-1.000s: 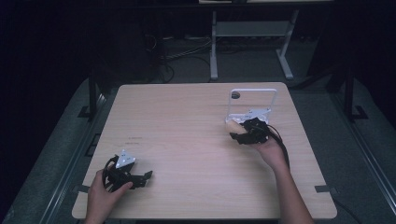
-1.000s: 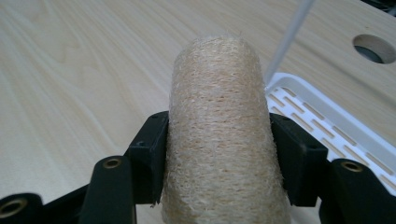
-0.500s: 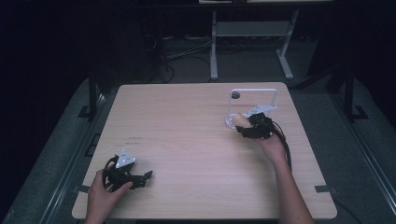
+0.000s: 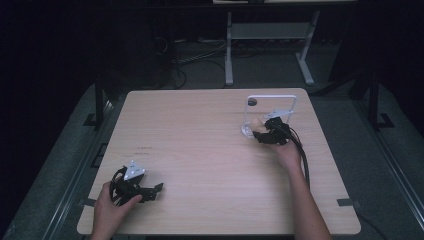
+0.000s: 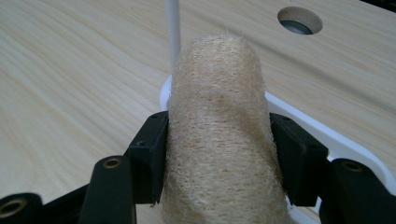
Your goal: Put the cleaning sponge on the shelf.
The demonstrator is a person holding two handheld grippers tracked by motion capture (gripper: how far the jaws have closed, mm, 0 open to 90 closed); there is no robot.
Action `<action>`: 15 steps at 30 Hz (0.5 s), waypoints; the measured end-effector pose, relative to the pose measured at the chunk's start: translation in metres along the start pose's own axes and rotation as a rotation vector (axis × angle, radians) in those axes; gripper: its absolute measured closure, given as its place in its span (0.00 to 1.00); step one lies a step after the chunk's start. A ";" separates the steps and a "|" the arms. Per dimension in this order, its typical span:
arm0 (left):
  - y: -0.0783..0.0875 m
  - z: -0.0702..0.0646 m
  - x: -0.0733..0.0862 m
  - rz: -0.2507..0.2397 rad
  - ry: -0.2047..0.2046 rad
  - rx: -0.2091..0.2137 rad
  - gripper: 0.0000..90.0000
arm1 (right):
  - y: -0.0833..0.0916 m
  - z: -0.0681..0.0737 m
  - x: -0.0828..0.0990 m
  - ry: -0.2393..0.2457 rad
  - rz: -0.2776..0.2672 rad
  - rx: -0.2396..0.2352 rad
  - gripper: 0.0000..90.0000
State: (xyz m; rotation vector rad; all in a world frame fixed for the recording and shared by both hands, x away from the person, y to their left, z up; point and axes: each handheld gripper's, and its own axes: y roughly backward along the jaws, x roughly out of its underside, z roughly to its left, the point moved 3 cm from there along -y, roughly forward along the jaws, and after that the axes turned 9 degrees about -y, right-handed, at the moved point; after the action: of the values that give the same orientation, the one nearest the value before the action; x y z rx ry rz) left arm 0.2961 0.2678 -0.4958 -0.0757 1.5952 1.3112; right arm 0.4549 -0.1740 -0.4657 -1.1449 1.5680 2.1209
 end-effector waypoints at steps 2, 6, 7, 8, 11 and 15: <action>0.000 0.000 0.000 0.000 0.000 0.000 0.14 | -0.003 -0.002 -0.001 -0.013 0.008 0.005 0.46; 0.000 0.000 0.000 0.001 -0.001 0.000 0.14 | -0.010 -0.005 -0.002 -0.014 0.019 0.013 0.46; 0.000 0.000 0.000 0.000 0.000 0.000 0.14 | -0.012 -0.005 -0.002 -0.017 0.023 0.017 0.46; 0.000 0.000 0.000 0.000 0.000 0.000 0.14 | -0.013 -0.005 -0.001 -0.013 0.029 0.018 0.46; 0.000 0.000 0.000 0.000 0.000 0.000 0.14 | -0.017 -0.006 -0.001 -0.012 0.040 0.028 0.46; 0.000 0.000 0.000 0.000 0.000 0.000 0.14 | -0.020 -0.006 0.000 -0.012 0.051 0.034 0.46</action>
State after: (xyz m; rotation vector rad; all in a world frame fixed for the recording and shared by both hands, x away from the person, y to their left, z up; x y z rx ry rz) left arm 0.2961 0.2678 -0.4958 -0.0753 1.5951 1.3111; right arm 0.4702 -0.1720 -0.4803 -1.0909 1.6381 2.1204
